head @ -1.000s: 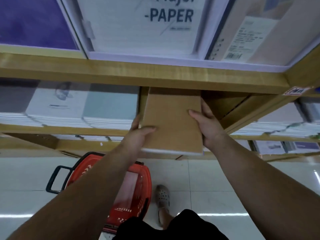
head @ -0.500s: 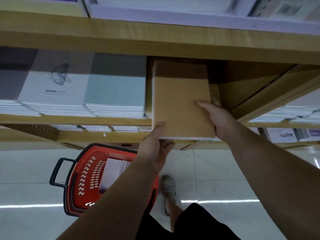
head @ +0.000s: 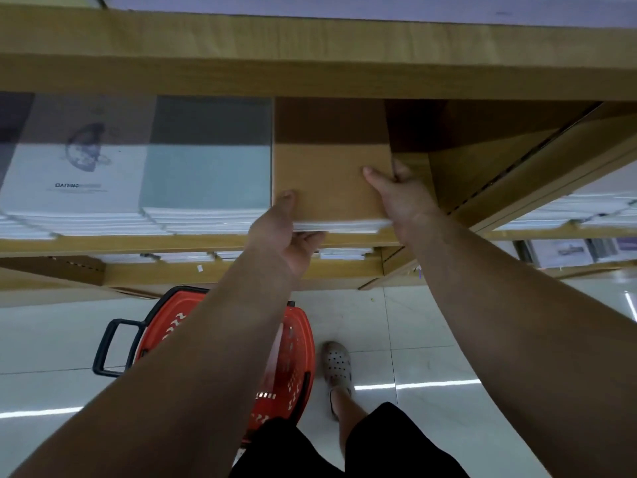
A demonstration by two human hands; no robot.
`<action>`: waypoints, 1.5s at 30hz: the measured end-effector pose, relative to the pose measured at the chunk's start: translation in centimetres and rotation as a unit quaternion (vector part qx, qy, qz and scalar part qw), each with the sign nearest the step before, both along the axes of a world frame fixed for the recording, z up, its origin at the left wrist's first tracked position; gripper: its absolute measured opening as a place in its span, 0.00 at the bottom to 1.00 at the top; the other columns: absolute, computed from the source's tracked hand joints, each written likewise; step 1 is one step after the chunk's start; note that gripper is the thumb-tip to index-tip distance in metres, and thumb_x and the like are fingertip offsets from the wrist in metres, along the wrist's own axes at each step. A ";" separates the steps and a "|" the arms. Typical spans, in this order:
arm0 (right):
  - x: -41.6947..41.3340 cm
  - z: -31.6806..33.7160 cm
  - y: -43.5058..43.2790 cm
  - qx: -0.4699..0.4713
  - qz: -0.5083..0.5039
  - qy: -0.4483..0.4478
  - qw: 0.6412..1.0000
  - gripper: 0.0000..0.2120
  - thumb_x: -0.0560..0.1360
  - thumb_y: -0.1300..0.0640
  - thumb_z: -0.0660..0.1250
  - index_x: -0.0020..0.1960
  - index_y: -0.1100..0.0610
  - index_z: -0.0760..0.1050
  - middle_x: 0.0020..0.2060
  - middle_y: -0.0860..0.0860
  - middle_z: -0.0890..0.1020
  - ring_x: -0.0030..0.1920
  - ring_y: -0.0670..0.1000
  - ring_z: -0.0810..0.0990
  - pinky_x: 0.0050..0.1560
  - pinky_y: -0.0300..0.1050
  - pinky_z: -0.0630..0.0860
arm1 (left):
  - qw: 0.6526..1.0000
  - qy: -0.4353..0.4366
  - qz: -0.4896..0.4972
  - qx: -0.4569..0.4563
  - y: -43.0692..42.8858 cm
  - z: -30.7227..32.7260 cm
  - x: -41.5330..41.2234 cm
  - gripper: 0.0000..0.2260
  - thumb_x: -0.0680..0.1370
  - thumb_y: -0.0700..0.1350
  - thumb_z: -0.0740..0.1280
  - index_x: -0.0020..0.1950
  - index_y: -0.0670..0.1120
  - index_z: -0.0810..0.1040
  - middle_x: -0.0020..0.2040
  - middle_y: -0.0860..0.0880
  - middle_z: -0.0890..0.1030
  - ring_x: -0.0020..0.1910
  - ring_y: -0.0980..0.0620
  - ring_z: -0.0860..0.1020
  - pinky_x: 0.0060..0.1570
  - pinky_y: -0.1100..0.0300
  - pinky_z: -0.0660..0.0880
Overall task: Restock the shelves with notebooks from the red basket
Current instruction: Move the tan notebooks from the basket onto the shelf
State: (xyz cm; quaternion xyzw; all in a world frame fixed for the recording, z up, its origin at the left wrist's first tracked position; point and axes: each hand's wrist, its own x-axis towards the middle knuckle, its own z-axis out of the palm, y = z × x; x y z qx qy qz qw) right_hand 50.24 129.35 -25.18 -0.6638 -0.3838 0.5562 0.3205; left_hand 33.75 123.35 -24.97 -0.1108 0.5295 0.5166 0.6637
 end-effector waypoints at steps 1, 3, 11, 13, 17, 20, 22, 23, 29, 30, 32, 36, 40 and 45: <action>0.1 0.0 0.1 -0.005 0.001 0.000 1.000 0.21 0.81 0.48 0.71 0.73 0.44 0.74 0.55 0.43 0.82 0.57 0.49 0.81 0.68 0.57 0.76 | 1.000 0.005 -0.002 -0.005 0.2 -0.1 0.2 0.11 0.81 0.47 0.70 0.60 0.43 0.77 0.60 0.40 0.82 0.56 0.38 0.82 0.62 0.39 0.79; 0.3 0.0 -0.5 -0.014 0.010 -0.005 1.000 0.23 0.81 0.48 0.70 0.76 0.43 0.71 0.54 0.42 0.81 0.53 0.46 0.80 0.63 0.52 0.77 | 1.000 0.003 -0.001 -0.006 -0.2 -0.3 0.6 0.16 0.81 0.49 0.71 0.65 0.43 0.76 0.63 0.39 0.80 0.58 0.38 0.81 0.64 0.40 0.78; -0.3 -2.2 -5.1 0.004 -0.100 0.050 0.994 0.40 0.73 0.44 0.73 0.82 0.47 0.63 0.68 0.48 0.81 0.68 0.54 0.79 0.74 0.60 0.71 | 0.992 -0.112 0.036 0.039 -1.0 -1.0 0.8 0.30 0.81 0.56 0.66 0.76 0.38 0.68 0.71 0.34 0.74 0.69 0.32 0.75 0.74 0.38 0.67; -1.0 -2.4 -4.9 0.019 -0.097 0.037 0.994 0.31 0.78 0.49 0.70 0.79 0.49 0.67 0.65 0.48 0.82 0.66 0.53 0.80 0.72 0.58 0.73 | 0.987 -0.136 0.053 0.064 0.0 -0.5 0.3 0.28 0.81 0.60 0.64 0.72 0.40 0.74 0.66 0.35 0.80 0.64 0.34 0.79 0.71 0.36 0.70; -2.3 -2.0 -3.1 0.028 -0.108 0.014 0.994 0.20 0.84 0.54 0.65 0.76 0.52 0.71 0.60 0.48 0.81 0.60 0.51 0.79 0.61 0.47 0.72 | 0.976 -0.187 0.071 0.091 1.7 1.2 -0.7 0.29 0.77 0.61 0.66 0.71 0.44 0.74 0.61 0.36 0.83 0.61 0.31 0.81 0.67 0.33 0.71; -2.1 -1.7 -2.9 0.031 -0.088 0.016 0.995 0.19 0.85 0.53 0.64 0.75 0.50 0.72 0.59 0.46 0.80 0.55 0.45 0.78 0.56 0.42 0.71 | 0.977 -0.178 0.079 0.082 1.5 1.5 -0.6 0.27 0.75 0.57 0.66 0.70 0.43 0.75 0.61 0.36 0.83 0.60 0.32 0.81 0.67 0.35 0.71; -1.3 -1.6 -3.1 0.040 -0.050 0.010 0.998 0.18 0.85 0.52 0.64 0.75 0.48 0.72 0.60 0.45 0.82 0.58 0.46 0.79 0.58 0.43 0.73 | 0.978 -0.178 0.067 0.087 0.4 1.2 -0.5 0.31 0.76 0.57 0.65 0.75 0.42 0.71 0.67 0.34 0.79 0.66 0.31 0.78 0.71 0.38 0.69; -1.0 -1.6 -3.2 0.044 -0.038 0.007 0.998 0.18 0.85 0.51 0.64 0.75 0.47 0.72 0.60 0.45 0.82 0.60 0.47 0.79 0.62 0.45 0.74 | 0.982 -0.165 0.044 0.082 -0.3 0.9 -0.6 0.36 0.77 0.59 0.64 0.79 0.40 0.65 0.72 0.32 0.73 0.71 0.31 0.73 0.74 0.39 0.66; -0.3 -1.6 -4.5 0.039 -0.066 0.043 0.996 0.26 0.84 0.49 0.65 0.81 0.40 0.63 0.72 0.45 0.77 0.71 0.50 0.74 0.77 0.58 0.67 | 0.946 0.277 -0.166 -0.008 -4.5 -0.2 -1.0 0.24 0.80 0.53 0.68 0.72 0.42 0.75 0.58 0.44 0.83 0.58 0.42 0.83 0.65 0.45 0.77; -0.3 -1.6 -4.5 0.044 -0.058 0.035 0.997 0.26 0.85 0.49 0.65 0.81 0.39 0.62 0.72 0.44 0.76 0.71 0.50 0.74 0.77 0.58 0.68 | 0.902 0.392 -0.182 0.008 -4.9 -0.3 -1.4 0.18 0.79 0.51 0.70 0.66 0.45 0.78 0.52 0.47 0.85 0.52 0.45 0.84 0.60 0.45 0.80; -0.3 -1.6 -4.0 0.049 -0.046 0.011 0.998 0.26 0.86 0.50 0.62 0.82 0.39 0.61 0.71 0.42 0.76 0.70 0.48 0.73 0.77 0.57 0.68 | 0.808 0.547 -0.202 0.083 -5.0 0.0 -2.3 0.16 0.78 0.49 0.72 0.65 0.51 0.77 0.54 0.49 0.83 0.48 0.50 0.82 0.53 0.51 0.80; -0.6 -1.5 -2.4 0.059 -0.023 -0.016 0.998 0.24 0.88 0.52 0.57 0.81 0.36 0.61 0.73 0.46 0.76 0.71 0.52 0.74 0.75 0.59 0.71 | 0.652 0.668 -0.318 0.169 -2.2 0.6 -4.0 0.34 0.76 0.51 0.75 0.79 0.49 0.66 0.71 0.45 0.75 0.69 0.45 0.74 0.68 0.50 0.72; -0.7 -1.3 -1.9 0.065 -0.015 -0.031 0.997 0.24 0.88 0.52 0.57 0.82 0.37 0.60 0.72 0.45 0.76 0.69 0.49 0.74 0.75 0.55 0.71 | 0.569 0.696 -0.388 0.204 0.3 0.0 -4.2 0.29 0.77 0.53 0.72 0.75 0.45 0.71 0.60 0.43 0.82 0.60 0.40 0.79 0.64 0.47 0.76; -0.7 -1.3 -2.0 0.087 0.015 -0.086 0.992 0.26 0.88 0.54 0.57 0.83 0.39 0.58 0.74 0.47 0.73 0.69 0.48 0.72 0.71 0.46 0.69 | 0.753 0.562 -0.297 0.171 1.2 0.8 -3.2 0.22 0.79 0.51 0.65 0.74 0.51 0.74 0.61 0.48 0.81 0.56 0.44 0.80 0.55 0.53 0.79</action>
